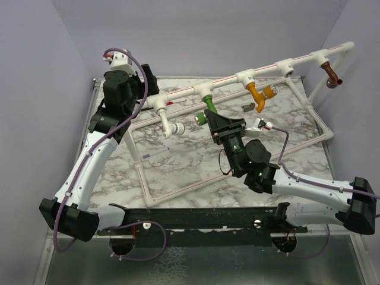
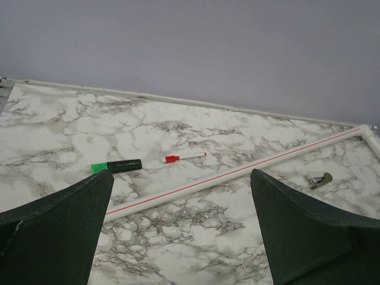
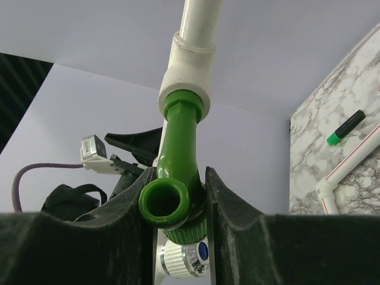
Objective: Install the water faucets
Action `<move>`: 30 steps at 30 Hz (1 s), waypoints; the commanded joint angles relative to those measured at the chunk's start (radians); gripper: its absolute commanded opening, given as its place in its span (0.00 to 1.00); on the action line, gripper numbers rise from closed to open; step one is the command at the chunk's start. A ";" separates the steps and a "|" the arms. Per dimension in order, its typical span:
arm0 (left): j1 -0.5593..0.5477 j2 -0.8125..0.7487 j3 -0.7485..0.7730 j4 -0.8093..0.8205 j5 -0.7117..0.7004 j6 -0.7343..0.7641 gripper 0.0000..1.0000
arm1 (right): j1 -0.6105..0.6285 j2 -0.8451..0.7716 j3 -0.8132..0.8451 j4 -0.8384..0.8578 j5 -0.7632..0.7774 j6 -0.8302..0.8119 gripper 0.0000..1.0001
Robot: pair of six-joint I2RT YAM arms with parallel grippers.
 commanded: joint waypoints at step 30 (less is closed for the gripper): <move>-0.012 0.059 -0.064 -0.190 0.054 0.010 0.99 | 0.019 -0.204 0.117 -0.463 0.003 -0.098 0.71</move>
